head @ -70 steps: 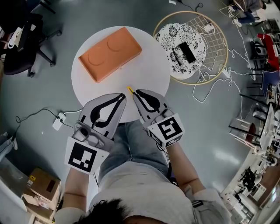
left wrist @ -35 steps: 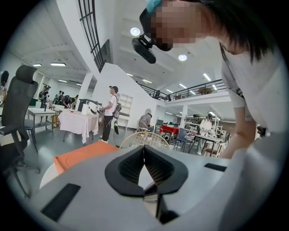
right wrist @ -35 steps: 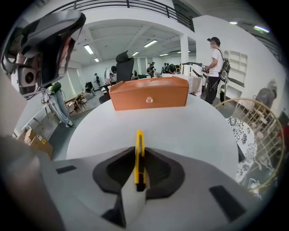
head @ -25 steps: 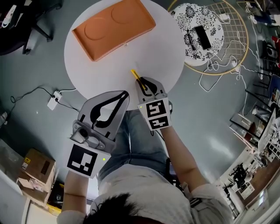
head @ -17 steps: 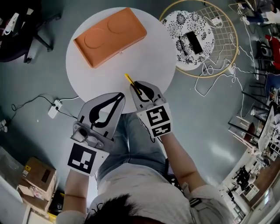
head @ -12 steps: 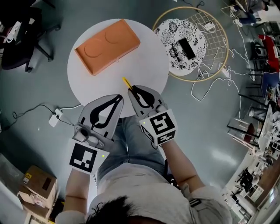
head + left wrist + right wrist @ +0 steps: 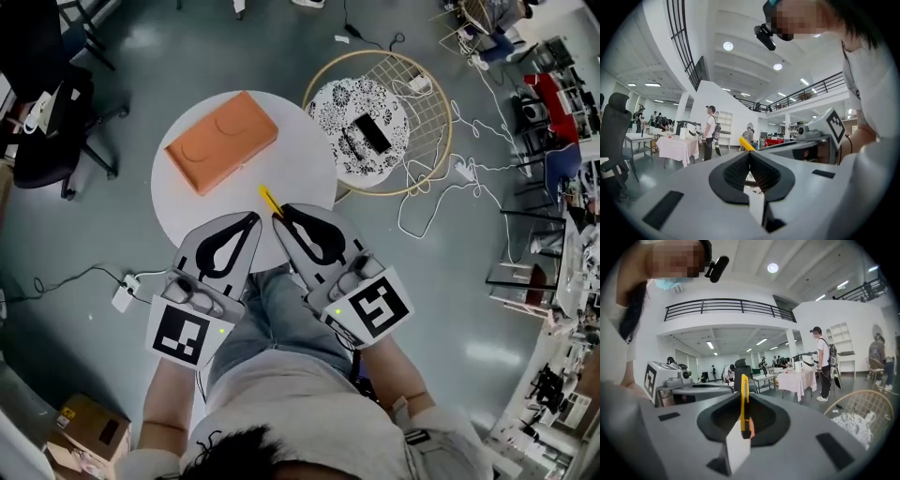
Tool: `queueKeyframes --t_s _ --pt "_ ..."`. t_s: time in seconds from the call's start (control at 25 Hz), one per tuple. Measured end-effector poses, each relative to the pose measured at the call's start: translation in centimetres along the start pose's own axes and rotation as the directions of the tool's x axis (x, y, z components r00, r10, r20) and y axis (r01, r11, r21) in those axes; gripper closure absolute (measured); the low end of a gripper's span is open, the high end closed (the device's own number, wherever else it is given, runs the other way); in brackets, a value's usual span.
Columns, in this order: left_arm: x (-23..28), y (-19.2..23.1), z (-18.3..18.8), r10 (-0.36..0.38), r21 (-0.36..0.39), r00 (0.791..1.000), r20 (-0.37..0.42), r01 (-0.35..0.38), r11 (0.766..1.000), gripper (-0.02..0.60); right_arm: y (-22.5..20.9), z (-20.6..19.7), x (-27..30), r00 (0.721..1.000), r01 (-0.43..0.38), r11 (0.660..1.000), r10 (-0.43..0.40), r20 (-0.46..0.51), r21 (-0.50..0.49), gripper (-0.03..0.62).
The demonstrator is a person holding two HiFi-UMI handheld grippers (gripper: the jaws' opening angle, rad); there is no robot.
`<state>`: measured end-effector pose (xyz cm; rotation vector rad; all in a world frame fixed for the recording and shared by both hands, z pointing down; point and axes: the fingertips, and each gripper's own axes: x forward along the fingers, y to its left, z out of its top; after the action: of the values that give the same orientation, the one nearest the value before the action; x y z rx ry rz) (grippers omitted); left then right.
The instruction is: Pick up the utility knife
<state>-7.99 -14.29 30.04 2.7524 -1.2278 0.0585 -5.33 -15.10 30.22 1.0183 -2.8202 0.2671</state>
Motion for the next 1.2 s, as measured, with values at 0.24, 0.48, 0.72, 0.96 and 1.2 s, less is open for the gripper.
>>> queueKeyframes --t_s 0.24,0.48,0.72,0.96,1.2 --pt "-0.7 -0.8 2.3 -0.025 0.051 0.999 0.026 0.024 0.998 0.571 1.8 3.7 -2.0 0.995 -0.004 0.999 0.009 0.095 -0.051 0.536" --pt "-1.5 -1.4 3.3 -0.034 0.067 0.999 0.041 0.031 0.997 0.571 2.7 4.9 -3.0 0.990 0.000 0.998 0.009 0.139 -0.059 0.536" --pt "-2.6 -1.7 3.5 -0.026 0.075 0.998 0.051 0.022 0.997 0.571 3.2 5.5 -3.6 0.986 -0.001 0.997 0.014 0.164 -0.074 0.534" --pt "-3.7 -1.8 3.8 -0.014 0.079 0.998 0.062 0.010 0.997 0.571 4.3 5.8 -3.7 0.984 -0.012 0.996 0.028 0.176 -0.087 0.534" --pt "-3.7 -1.6 4.3 -0.013 0.082 0.997 0.075 0.006 0.997 0.571 4.5 6.2 -3.4 0.983 -0.022 0.996 0.038 0.182 -0.090 0.534"
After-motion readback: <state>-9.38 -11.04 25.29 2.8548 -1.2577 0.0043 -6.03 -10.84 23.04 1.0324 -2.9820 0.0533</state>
